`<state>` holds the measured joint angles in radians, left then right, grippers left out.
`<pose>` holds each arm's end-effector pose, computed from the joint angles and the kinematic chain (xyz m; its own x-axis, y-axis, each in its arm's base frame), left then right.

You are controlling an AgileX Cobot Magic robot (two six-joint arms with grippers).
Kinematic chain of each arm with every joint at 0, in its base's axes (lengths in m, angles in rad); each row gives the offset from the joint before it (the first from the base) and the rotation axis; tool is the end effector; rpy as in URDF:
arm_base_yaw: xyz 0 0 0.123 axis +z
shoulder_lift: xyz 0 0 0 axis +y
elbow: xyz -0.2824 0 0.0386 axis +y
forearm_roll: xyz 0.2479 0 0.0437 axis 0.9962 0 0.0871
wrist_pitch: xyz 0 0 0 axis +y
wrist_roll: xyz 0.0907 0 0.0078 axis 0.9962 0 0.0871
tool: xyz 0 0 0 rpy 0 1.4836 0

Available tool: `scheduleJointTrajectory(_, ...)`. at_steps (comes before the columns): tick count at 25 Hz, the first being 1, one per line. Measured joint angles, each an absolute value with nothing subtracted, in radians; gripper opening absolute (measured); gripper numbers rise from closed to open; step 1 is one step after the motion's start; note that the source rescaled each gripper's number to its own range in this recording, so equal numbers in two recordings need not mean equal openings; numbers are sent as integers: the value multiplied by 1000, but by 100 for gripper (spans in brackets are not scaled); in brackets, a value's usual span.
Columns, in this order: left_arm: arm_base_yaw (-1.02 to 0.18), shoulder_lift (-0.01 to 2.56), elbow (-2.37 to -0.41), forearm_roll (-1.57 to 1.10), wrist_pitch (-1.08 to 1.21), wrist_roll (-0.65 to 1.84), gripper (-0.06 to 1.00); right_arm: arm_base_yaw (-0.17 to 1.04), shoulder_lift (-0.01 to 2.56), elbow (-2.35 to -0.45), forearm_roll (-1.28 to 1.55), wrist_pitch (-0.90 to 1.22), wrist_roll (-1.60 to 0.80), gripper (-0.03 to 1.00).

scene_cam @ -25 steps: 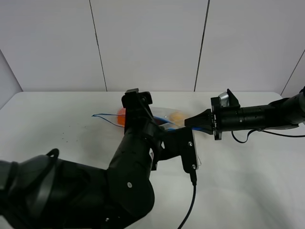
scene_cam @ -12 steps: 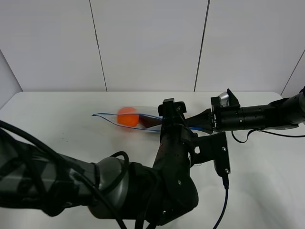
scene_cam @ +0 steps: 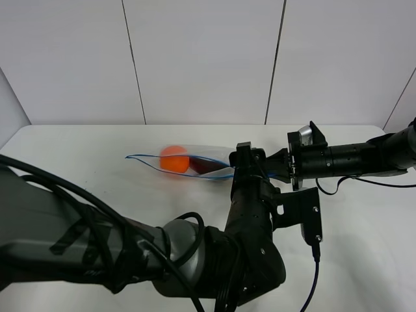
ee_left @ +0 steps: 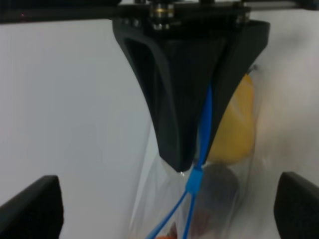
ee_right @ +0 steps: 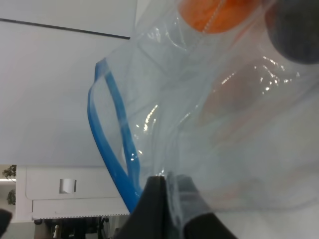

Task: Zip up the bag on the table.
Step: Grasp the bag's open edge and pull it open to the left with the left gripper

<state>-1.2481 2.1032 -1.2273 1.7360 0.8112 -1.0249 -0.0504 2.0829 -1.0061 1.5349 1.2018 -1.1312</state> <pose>0.1953 -0.3783 0.1475 0.2072 0.9357 -0.2856 0.4681 0.1616 0.8688 0.3473 0.0675 0.1237 -0.9710 0.1700 -0.1678 -0.1004 0.3469 0.9325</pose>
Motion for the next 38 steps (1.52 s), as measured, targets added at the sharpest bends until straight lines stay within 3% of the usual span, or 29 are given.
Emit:
scheduleJointTrajectory(5,-1217,2105,-1239,1736,795,-1024,81,-50,2083,-1006,1534,1202,-1131,0)
scheduleJointTrajectory(27,-1213,2108,-1239,1736,712,-985,26,-50,2083,-1006,1533,1202,-1131,0)
scheduleJointTrajectory(38,-1197,2108,-1239,1736,684,-970,22,-50,2083,-1006,1533,1202,-1131,0)
